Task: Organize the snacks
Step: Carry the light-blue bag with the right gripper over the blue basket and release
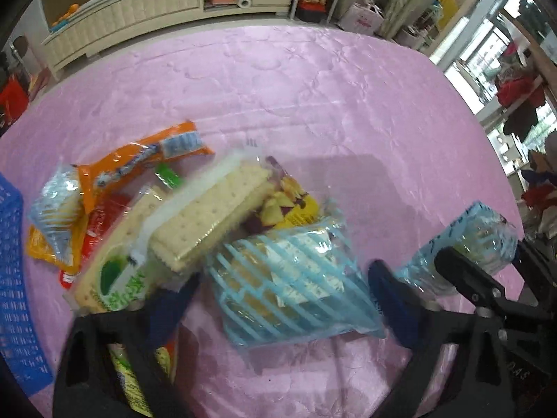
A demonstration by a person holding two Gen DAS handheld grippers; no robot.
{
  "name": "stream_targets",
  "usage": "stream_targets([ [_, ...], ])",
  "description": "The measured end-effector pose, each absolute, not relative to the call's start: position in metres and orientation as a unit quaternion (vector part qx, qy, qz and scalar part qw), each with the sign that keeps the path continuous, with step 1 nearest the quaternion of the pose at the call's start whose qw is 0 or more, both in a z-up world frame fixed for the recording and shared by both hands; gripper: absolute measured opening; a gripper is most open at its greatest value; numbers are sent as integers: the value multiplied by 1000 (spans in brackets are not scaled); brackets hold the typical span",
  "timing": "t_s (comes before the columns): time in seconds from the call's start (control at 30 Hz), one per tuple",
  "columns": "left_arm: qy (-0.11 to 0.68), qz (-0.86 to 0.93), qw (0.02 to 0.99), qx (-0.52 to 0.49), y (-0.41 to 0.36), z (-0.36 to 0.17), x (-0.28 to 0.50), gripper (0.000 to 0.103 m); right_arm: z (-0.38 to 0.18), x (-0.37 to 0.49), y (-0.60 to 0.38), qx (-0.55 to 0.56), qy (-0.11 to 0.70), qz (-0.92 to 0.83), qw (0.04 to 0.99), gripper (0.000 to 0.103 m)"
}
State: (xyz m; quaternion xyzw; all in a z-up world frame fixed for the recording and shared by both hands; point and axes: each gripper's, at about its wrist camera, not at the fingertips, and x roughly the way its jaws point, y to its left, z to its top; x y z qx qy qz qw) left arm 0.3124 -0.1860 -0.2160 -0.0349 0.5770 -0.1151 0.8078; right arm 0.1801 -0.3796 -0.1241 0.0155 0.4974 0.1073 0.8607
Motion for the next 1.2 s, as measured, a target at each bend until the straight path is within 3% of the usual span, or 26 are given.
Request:
stream_targets([
  [0.13, 578, -113, 808, -23, -188, -214, 307, 69, -128, 180, -382, 22, 509, 104, 854, 70],
  [0.23, 575, -117, 809, -27, -182, -209, 299, 66, -125, 175, -383, 29, 508, 104, 855, 70],
  [1.2, 424, -121, 897, -27, -86, -57, 156, 65, 9, 78, -293, -24, 420, 155, 894, 70],
])
